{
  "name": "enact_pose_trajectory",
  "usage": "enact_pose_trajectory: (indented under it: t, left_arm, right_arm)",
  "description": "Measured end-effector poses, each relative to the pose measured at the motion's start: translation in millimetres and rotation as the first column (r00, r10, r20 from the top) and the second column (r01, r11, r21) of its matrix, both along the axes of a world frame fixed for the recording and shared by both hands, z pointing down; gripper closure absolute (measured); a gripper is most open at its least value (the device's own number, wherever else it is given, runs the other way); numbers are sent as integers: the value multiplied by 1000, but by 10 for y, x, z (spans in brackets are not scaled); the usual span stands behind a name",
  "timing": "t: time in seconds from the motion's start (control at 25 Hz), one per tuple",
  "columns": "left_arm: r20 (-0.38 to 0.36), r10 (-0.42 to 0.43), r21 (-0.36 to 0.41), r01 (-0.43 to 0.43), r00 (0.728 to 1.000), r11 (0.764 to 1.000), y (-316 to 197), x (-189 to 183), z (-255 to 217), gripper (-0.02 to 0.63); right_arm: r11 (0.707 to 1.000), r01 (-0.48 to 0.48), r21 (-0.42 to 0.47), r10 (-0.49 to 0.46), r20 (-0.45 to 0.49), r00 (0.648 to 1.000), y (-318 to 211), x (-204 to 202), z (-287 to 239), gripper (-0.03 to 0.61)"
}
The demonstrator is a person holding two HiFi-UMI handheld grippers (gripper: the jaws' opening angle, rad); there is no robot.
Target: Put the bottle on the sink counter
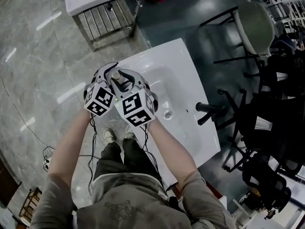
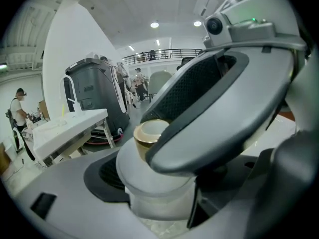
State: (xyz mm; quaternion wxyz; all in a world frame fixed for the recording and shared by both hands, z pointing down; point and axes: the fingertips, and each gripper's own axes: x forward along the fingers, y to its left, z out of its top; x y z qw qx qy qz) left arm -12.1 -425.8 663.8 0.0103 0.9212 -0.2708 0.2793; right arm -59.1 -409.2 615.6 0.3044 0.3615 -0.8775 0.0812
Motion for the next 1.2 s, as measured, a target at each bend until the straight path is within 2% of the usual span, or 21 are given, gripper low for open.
enact_pose_trajectory:
  t: [0.12,0.28,0.48,0.8,1.04,1.2]
  left_arm:
    - [-14,-23,1,23,1000,1000,-5,-12,-3,285]
    - [-66,-101,-24,100,993,995,-44,-79,13,284]
    - [-47,-126,8,127,991,992,-9,-146,-16,284]
    - [-70,-186,-36,184,980,982,84,-325,-40,284]
    - [-64,-190,-54,187,980,981,191,-440,-70,284]
    - [-40,-174,-66,171,984,983,273,-453,-119,284]
  right_arm:
    - [1000,-9,7,9,9,1000,-9,3,-4,445]
    - [998,-59,19,58,46,997,-75,52,1,443]
    - [996,-79,34,76,73,994,-82,38,-14,443]
    - [995,-88,40,85,82,993,-85,26,-8,442]
    - [992,-113,53,109,71,991,-89,46,-18,425]
    - [989,-134,56,128,102,987,-75,47,-135,400]
